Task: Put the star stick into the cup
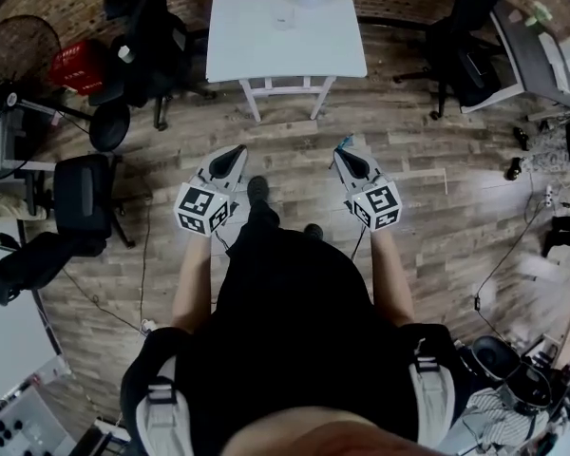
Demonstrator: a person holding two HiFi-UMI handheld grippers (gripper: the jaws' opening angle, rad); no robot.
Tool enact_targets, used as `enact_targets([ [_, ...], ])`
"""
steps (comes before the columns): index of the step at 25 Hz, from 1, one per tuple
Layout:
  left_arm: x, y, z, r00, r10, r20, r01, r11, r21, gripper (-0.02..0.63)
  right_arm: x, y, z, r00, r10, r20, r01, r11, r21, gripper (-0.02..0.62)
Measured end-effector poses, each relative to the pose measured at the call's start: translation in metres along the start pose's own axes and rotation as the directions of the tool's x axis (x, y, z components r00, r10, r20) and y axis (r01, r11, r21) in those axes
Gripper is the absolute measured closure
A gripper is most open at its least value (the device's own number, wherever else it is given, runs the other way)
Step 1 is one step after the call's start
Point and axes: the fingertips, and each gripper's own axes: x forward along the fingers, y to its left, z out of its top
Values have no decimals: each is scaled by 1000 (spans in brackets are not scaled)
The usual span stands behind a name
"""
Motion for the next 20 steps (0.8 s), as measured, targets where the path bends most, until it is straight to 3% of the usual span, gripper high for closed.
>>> enact_targets([
  [20,51,102,34,992,-125,-3,125,991,54,584,87,-24,33,991,-133,8,133,991,32,595],
])
